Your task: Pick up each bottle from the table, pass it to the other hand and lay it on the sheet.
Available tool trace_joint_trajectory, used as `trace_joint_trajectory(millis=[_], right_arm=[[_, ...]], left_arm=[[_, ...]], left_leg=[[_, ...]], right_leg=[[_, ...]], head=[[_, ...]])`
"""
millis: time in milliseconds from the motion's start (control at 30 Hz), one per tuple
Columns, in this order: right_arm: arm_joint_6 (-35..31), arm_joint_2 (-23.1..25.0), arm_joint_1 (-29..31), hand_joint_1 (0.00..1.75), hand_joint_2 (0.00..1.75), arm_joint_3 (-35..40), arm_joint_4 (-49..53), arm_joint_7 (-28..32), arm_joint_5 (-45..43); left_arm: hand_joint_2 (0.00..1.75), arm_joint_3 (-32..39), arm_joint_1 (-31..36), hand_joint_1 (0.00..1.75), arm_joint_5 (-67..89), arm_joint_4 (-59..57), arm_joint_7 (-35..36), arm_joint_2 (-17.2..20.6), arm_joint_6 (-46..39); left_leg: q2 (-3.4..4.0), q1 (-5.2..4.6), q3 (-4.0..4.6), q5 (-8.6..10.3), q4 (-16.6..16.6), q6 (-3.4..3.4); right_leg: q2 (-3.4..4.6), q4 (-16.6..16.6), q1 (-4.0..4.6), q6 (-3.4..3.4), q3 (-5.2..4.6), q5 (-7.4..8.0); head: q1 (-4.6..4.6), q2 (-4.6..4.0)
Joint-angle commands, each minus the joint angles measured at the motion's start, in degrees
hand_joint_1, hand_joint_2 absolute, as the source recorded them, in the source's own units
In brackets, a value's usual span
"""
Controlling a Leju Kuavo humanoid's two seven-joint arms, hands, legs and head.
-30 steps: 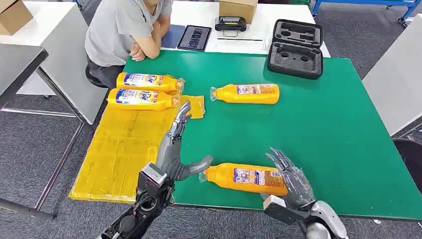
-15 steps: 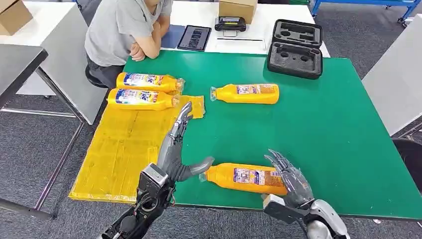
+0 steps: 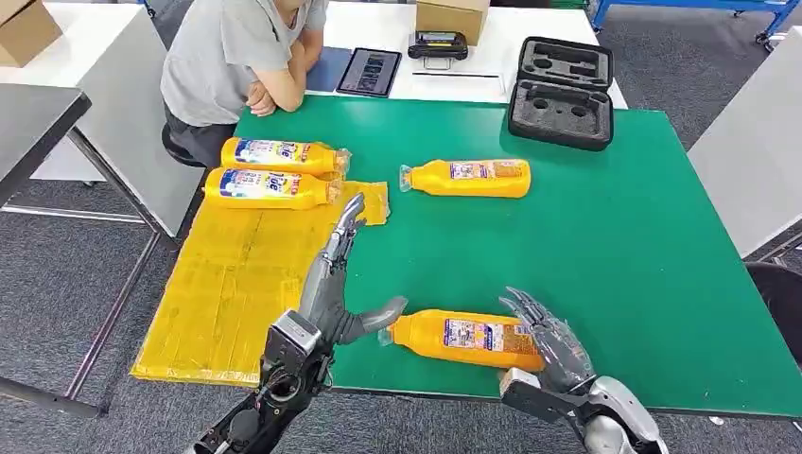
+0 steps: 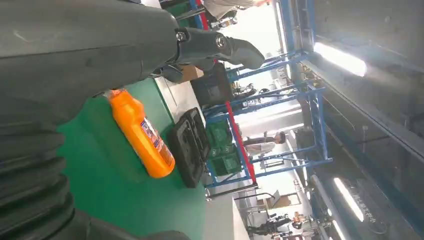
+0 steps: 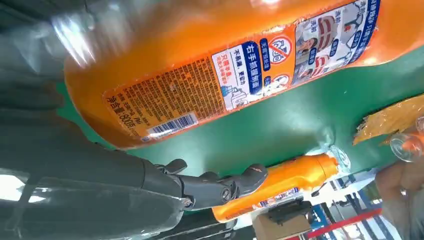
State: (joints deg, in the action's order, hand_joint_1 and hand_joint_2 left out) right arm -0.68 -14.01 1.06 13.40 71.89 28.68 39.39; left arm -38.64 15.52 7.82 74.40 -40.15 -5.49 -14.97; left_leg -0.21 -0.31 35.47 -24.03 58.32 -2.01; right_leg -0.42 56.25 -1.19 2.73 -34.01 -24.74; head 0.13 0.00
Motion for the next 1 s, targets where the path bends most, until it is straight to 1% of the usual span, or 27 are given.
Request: trace_joint_trajectory(millis=[33, 133, 167, 200, 267, 300, 333, 367, 400, 433, 500, 533, 567, 600, 633, 733, 800, 833, 867, 900, 933, 1000], right_arm=[[1.7, 0.1, 1.3, 0.00, 1.75, 1.0, -3.6, -1.1, -0.9], [1.9, 0.1, 0.9, 0.00, 1.75, 0.9, -3.5, -1.3, -0.9], [2.1, 0.1, 0.6, 0.00, 1.75, 1.0, -3.2, -1.6, -0.9], [2.4, 0.1, 0.3, 0.00, 1.75, 1.0, -2.7, -2.0, -0.8], [2.6, 0.1, 0.0, 0.00, 1.75, 1.0, -2.3, -2.4, -0.6], [2.6, 0.1, 0.0, 0.00, 1.75, 1.0, -2.3, -2.4, -0.6], [2.6, 0.1, 0.0, 0.00, 1.75, 1.0, -2.3, -2.4, -0.6], [2.6, 0.1, 0.0, 0.00, 1.75, 1.0, -2.3, -2.4, -0.6], [2.6, 0.1, 0.0, 0.00, 1.75, 1.0, -2.3, -2.4, -0.6], [2.6, 0.1, 0.0, 0.00, 1.75, 1.0, -2.3, -2.4, -0.6], [2.6, 0.1, 0.0, 0.00, 1.75, 1.0, -2.3, -2.4, -0.6], [2.6, 0.1, 0.0, 0.00, 1.75, 1.0, -2.3, -2.4, -0.6], [2.6, 0.1, 0.0, 0.00, 1.75, 1.0, -2.3, -2.4, -0.6], [3.0, 0.0, 0.0, 0.00, 1.75, 1.0, -2.5, -3.0, -0.5], [3.3, -0.1, 0.0, 0.00, 1.75, 1.1, -2.5, -3.3, -0.4], [4.1, -0.6, -0.2, 0.00, 1.75, 1.3, -2.6, -4.1, 0.1], [4.7, -0.8, -0.1, 0.00, 1.75, 1.4, -2.9, -4.4, 0.3], [4.9, -1.0, -0.2, 0.00, 1.75, 1.5, -3.0, -4.6, 0.4], [5.4, -1.3, -0.1, 0.00, 1.75, 1.8, -3.3, -5.0, 0.8], [5.4, -1.4, -0.2, 0.00, 1.75, 1.8, -3.4, -5.0, 0.9], [5.5, -1.4, -0.3, 0.00, 1.75, 1.9, -3.5, -5.2, 1.1], [5.4, -1.4, -0.6, 0.00, 1.75, 2.0, -3.4, -5.4, 1.5]], left_arm=[[1.75, -2.1, 2.7, 0.00, 0.0, -3.7, 0.2, 0.8, 0.1], [1.75, -2.2, 2.9, 0.00, 0.1, -3.8, 0.2, 0.7, 0.3], [1.75, -2.2, 2.9, 0.00, 0.2, -3.9, 0.2, 0.7, 0.4], [1.75, -2.2, 2.9, 0.00, 0.1, -4.0, 0.2, 0.6, 0.5], [1.75, -2.3, 3.0, 0.00, 0.3, -4.0, 0.2, 0.6, 0.6], [1.75, -2.3, 3.0, 0.00, 0.3, -4.0, 0.2, 0.6, 0.6], [1.75, -2.3, 3.0, 0.00, 0.3, -4.0, 0.2, 0.6, 0.6], [1.75, -2.3, 3.0, 0.00, 0.3, -4.0, 0.2, 0.6, 0.6], [1.75, -2.3, 3.0, 0.00, 0.3, -4.0, 0.2, 0.6, 0.6], [1.75, -2.3, 3.0, 0.00, 0.3, -4.0, 0.2, 0.6, 0.6], [1.75, -2.3, 3.0, 0.00, 0.3, -4.0, 0.2, 0.6, 0.6], [1.75, -2.3, 3.0, 0.00, 0.3, -4.0, 0.2, 0.6, 0.6], [1.75, -2.3, 3.0, 0.00, 0.3, -4.0, 0.2, 0.6, 0.6], [1.75, -2.3, 3.0, 0.00, 0.3, -4.0, 0.2, 0.6, 0.7], [1.75, -2.4, 3.1, 0.00, 0.3, -4.1, 0.2, 0.6, 0.7], [1.75, -2.5, 3.5, 0.00, 0.2, -4.2, 0.2, 0.5, 0.5], [1.75, -2.7, 3.6, 0.00, 0.2, -4.3, 0.2, 0.5, 0.5], [1.75, -2.7, 3.5, 0.00, 0.2, -4.3, 0.2, 0.5, 0.4], [1.75, -2.7, 3.5, 0.00, 0.1, -4.3, 0.2, 0.5, 0.5], [1.75, -2.7, 3.4, 0.00, 0.1, -4.2, 0.2, 0.5, 0.5], [1.75, -2.7, 3.3, 0.00, 0.1, -4.1, 0.2, 0.6, 0.4], [1.75, -2.8, 3.2, 0.00, 0.3, -3.9, 0.2, 0.6, 0.4]], left_leg=[[-0.03, 0.04, -0.10, -0.02, 0.0, 0.07], [0.02, 0.09, -0.29, -0.10, 0.0, 0.13], [0.00, 0.06, -0.17, -0.05, 0.0, 0.09], [0.00, 0.09, -0.26, -0.09, 0.0, 0.12], [-0.03, 0.06, -0.17, -0.05, 0.0, 0.08], [-0.01, 0.14, -0.41, -0.16, 0.0, 0.17], [-0.03, 0.07, -0.23, -0.07, 0.0, 0.10], [-0.01, 0.10, -0.30, -0.10, 0.0, 0.13], [-0.01, 0.04, -0.10, -0.02, 0.0, 0.06], [0.00, 0.09, -0.26, -0.09, 0.0, 0.12], [-0.02, 0.06, -0.14, -0.03, 0.0, 0.08], [0.00, 0.13, -0.35, -0.12, 0.0, 0.16], [-0.02, 0.05, -0.13, -0.03, 0.0, 0.08], [-0.01, 0.09, -0.28, -0.09, 0.0, 0.13], [-0.02, 0.07, -0.21, -0.05, 0.0, 0.10], [-0.03, 0.13, -0.38, -0.13, 0.0, 0.15], [-0.05, 0.07, -0.20, -0.06, 0.0, 0.09], [-0.04, 0.16, -0.44, -0.17, 0.0, 0.18], [-0.04, 0.08, -0.24, -0.07, 0.0, 0.10], [-0.03, 0.10, -0.30, -0.10, 0.0, 0.13], [-0.02, 0.06, -0.19, -0.06, 0.0, 0.09], [-0.01, 0.16, -0.44, -0.18, 0.0, 0.18]], right_leg=[[-0.02, -0.1, 0.04, -0.08, 0.12, -0.02], [0.03, -0.1, 0.10, -0.15, 0.31, -0.07], [0.00, -0.1, 0.07, -0.10, 0.19, -0.04], [0.01, -0.1, 0.10, -0.14, 0.28, -0.07], [-0.02, -0.1, 0.06, -0.09, 0.18, -0.05], [0.01, -0.1, 0.14, -0.20, 0.44, -0.13], [-0.02, -0.1, 0.07, -0.11, 0.25, -0.06], [0.00, -0.1, 0.10, -0.14, 0.33, -0.08], [0.00, -0.1, 0.04, -0.07, 0.11, -0.02], [0.01, -0.1, 0.10, -0.13, 0.28, -0.07], [-0.01, -0.1, 0.06, -0.09, 0.15, -0.03], [0.01, -0.1, 0.13, -0.18, 0.38, -0.09], [-0.01, 0.0, 0.05, -0.08, 0.14, -0.03], [0.00, -0.1, 0.10, -0.15, 0.29, -0.07], [-0.01, -0.1, 0.07, -0.11, 0.22, -0.05], [-0.01, -0.1, 0.14, -0.18, 0.42, -0.10], [-0.05, -0.1, 0.07, -0.10, 0.23, -0.06], [-0.02, -0.1, 0.16, -0.21, 0.49, -0.14], [-0.03, -0.1, 0.08, -0.12, 0.26, -0.07], [-0.02, -0.1, 0.10, -0.14, 0.33, -0.09], [-0.01, -0.1, 0.06, -0.10, 0.19, -0.05], [0.00, -0.1, 0.16, -0.21, 0.47, -0.14]], head=[[0.00, 0.00], [-0.02, 0.00], [-0.02, 0.00], [0.00, 0.00], [0.00, 0.00], [0.00, 0.00], [-0.02, 0.00], [0.00, 0.00], [-0.02, 0.00], [0.00, 0.00], [0.00, 0.00], [-0.02, 0.00], [0.00, 0.00], [-0.02, 0.00], [0.00, 0.00], [0.00, 0.00], [0.00, 0.00], [0.00, 0.00], [0.00, 0.00], [0.00, 0.00], [0.00, 0.00], [-0.02, 0.00]])
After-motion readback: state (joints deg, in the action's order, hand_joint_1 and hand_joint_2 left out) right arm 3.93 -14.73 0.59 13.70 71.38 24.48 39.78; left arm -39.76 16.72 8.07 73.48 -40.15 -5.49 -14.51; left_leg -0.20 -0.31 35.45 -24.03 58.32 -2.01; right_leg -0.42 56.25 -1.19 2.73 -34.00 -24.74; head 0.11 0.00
